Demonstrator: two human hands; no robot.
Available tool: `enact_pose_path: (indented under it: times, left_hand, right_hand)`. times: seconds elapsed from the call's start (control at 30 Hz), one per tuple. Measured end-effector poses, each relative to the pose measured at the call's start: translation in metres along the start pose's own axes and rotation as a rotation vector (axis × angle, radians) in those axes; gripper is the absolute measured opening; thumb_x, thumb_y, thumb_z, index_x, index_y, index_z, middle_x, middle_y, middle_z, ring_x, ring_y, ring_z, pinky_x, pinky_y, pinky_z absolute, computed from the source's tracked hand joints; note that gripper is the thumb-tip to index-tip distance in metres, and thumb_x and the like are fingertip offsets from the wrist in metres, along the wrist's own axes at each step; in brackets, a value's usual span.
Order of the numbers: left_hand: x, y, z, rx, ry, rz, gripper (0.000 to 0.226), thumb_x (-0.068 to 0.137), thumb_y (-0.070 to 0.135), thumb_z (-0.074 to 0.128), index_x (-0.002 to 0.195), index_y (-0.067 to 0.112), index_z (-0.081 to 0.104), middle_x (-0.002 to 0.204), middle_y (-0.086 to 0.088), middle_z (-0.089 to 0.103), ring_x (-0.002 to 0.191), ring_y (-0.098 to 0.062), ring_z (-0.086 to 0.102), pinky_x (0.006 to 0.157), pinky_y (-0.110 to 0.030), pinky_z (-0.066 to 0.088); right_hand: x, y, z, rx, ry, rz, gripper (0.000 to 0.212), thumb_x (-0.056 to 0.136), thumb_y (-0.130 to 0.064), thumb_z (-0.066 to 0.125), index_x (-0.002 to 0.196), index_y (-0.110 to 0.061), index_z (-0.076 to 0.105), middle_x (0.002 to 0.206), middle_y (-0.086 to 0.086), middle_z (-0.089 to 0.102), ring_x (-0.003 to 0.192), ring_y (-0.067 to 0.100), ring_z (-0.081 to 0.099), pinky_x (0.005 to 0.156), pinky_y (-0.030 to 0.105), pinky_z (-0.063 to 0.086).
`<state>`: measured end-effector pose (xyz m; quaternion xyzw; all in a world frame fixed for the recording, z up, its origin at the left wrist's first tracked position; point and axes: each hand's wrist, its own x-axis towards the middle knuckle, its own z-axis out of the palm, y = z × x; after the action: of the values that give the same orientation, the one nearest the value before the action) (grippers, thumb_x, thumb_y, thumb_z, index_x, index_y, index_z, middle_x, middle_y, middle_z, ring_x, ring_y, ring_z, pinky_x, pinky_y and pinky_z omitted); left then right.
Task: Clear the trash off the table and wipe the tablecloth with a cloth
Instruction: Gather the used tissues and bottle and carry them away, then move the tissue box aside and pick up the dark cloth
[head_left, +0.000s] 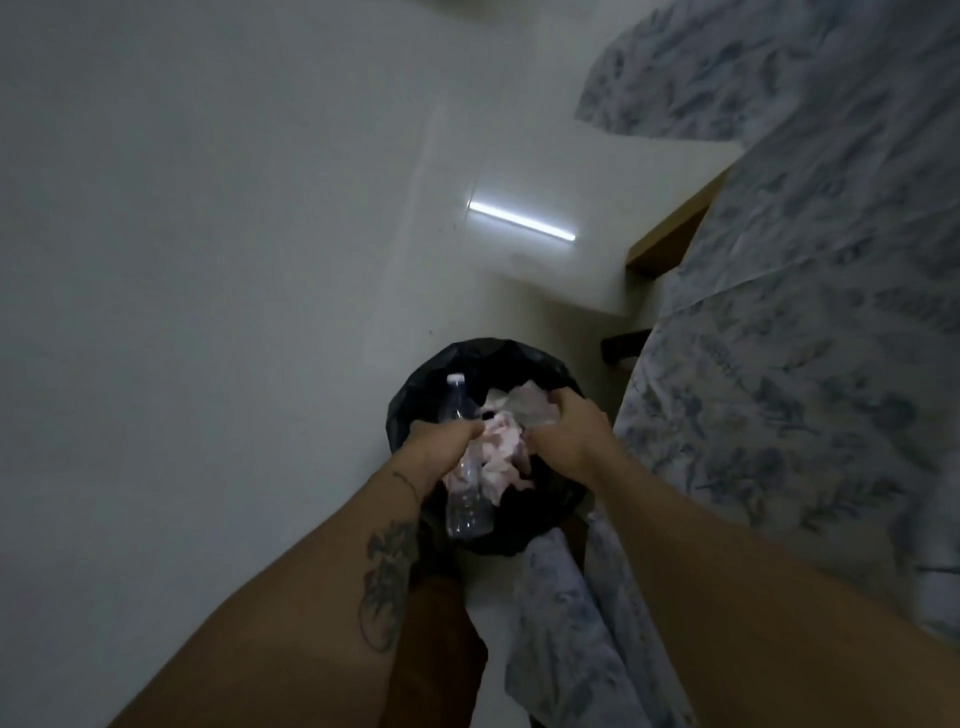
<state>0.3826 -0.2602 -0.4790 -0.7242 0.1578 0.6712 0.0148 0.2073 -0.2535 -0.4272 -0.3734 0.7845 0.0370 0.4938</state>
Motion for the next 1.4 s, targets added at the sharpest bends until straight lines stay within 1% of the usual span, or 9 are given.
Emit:
enact_pose_path:
  times: [0.13,0.27,0.37,0.53,0.7,0.83,0.97,1.17,1.4]
  left_hand:
    - [-0.059,0.027,-0.016,0.132,0.071,0.167,0.019,0.077,0.022,0.064,0.084,0.006,0.070,0.079,-0.008,0.069,0.069,-0.023,0.062,0.062,-0.028,0.050]
    - [-0.125,0.052,-0.029,0.167,0.025,0.239,0.023,0.073,0.009,0.059,0.052,0.015,0.054,0.049,0.001,0.048,0.054,-0.017,0.046,0.044,-0.035,0.033]
    - [-0.179,0.068,-0.036,0.140,0.008,0.306,0.008,0.063,0.021,0.056,0.067,0.017,0.062,0.050,0.002,0.052,0.052,-0.018,0.048,0.049,-0.026,0.032]
    - [-0.267,0.092,-0.039,0.135,-0.016,0.429,0.006,0.086,0.014,0.056,0.091,0.017,0.057,0.085,-0.012,0.060,0.073,-0.025,0.058,0.062,-0.031,0.046]
    - [-0.343,0.104,-0.028,0.141,-0.016,0.496,0.035,0.088,0.010,0.056,0.123,0.013,0.059,0.105,-0.015,0.069,0.082,-0.024,0.064,0.075,-0.039,0.057]
    - [-0.407,0.107,-0.004,0.139,-0.039,0.613,0.026,0.094,0.007,0.051,0.118,0.016,0.053,0.091,-0.008,0.063,0.076,-0.020,0.058,0.064,-0.029,0.044]
    - [-0.466,0.100,0.031,0.198,-0.036,0.722,0.024,0.094,0.012,0.053,0.118,0.017,0.053,0.106,-0.010,0.065,0.096,-0.025,0.065,0.083,-0.035,0.049]
    - [-0.538,0.065,0.116,0.246,-0.020,0.840,0.026,0.094,0.011,0.056,0.120,0.014,0.055,0.104,-0.012,0.065,0.089,-0.025,0.062,0.074,-0.033,0.046]
    - [-0.589,0.026,0.238,0.344,-0.114,0.939,0.035,0.096,0.014,0.057,0.131,0.009,0.055,0.117,-0.016,0.065,0.105,-0.029,0.065,0.086,-0.042,0.049]
  right_hand:
    - [-0.036,-0.015,-0.030,-0.072,-0.029,-0.015,0.061,0.084,-0.021,0.064,0.141,-0.012,0.046,0.142,0.013,0.042,0.124,0.031,0.048,0.097,0.033,0.045]
    - [-0.089,-0.033,-0.064,-0.057,-0.025,-0.042,0.062,0.080,-0.019,0.066,0.139,-0.012,0.049,0.137,0.013,0.047,0.119,0.029,0.052,0.097,0.036,0.049]
    - [-0.131,-0.047,-0.088,-0.003,-0.009,-0.056,0.059,0.080,-0.018,0.066,0.137,-0.012,0.051,0.134,0.013,0.054,0.116,0.027,0.056,0.094,0.038,0.052]
    - [-0.196,-0.062,-0.122,0.082,0.014,-0.112,0.053,0.088,-0.018,0.065,0.138,-0.013,0.050,0.133,0.011,0.055,0.104,0.021,0.056,0.083,0.033,0.051]
    - [-0.260,-0.061,-0.162,0.170,0.099,-0.214,0.049,0.088,-0.018,0.067,0.135,-0.014,0.053,0.127,0.011,0.057,0.102,0.019,0.056,0.077,0.025,0.046]
    - [-0.312,-0.044,-0.202,0.237,0.218,-0.307,0.045,0.085,-0.020,0.069,0.129,-0.020,0.058,0.115,0.005,0.059,0.097,0.017,0.059,0.073,0.024,0.046]
    - [-0.361,-0.004,-0.239,0.305,0.298,-0.394,0.041,0.086,-0.027,0.068,0.125,-0.026,0.059,0.119,0.003,0.057,0.098,0.016,0.061,0.071,0.025,0.049]
    - [-0.434,0.092,-0.290,0.428,0.374,-0.429,0.038,0.088,-0.026,0.066,0.125,-0.026,0.057,0.120,0.003,0.055,0.091,0.014,0.063,0.067,0.026,0.051]
    - [-0.496,0.216,-0.342,0.500,0.515,-0.389,0.042,0.087,-0.025,0.066,0.128,-0.022,0.056,0.118,0.005,0.055,0.092,0.016,0.062,0.072,0.031,0.052]
